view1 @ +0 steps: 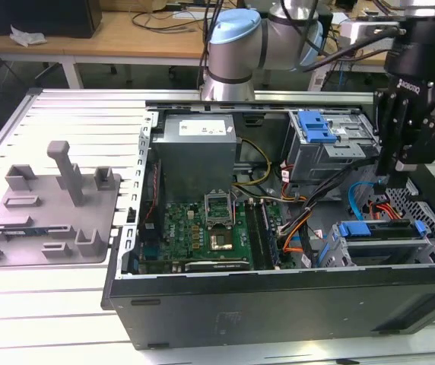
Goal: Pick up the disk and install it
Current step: 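Insert the second disk wire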
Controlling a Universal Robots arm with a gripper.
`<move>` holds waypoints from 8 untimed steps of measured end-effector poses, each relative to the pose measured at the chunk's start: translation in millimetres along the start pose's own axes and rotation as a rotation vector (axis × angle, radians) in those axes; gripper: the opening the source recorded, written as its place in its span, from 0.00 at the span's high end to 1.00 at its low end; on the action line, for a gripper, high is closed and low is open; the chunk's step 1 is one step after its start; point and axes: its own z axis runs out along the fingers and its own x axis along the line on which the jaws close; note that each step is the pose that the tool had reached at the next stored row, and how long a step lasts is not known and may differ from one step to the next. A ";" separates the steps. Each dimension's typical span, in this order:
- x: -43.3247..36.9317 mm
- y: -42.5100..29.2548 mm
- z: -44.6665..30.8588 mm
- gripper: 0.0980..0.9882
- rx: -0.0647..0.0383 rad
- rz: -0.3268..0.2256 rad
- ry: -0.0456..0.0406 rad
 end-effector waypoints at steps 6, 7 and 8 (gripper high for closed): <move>-15.1 2.8 -0.4 0.70 0.012 -0.013 0.0877; -16.1 2.9 0.6 0.70 0.013 -0.014 0.0930; -16.4 3.0 1.6 0.70 0.013 -0.015 0.0947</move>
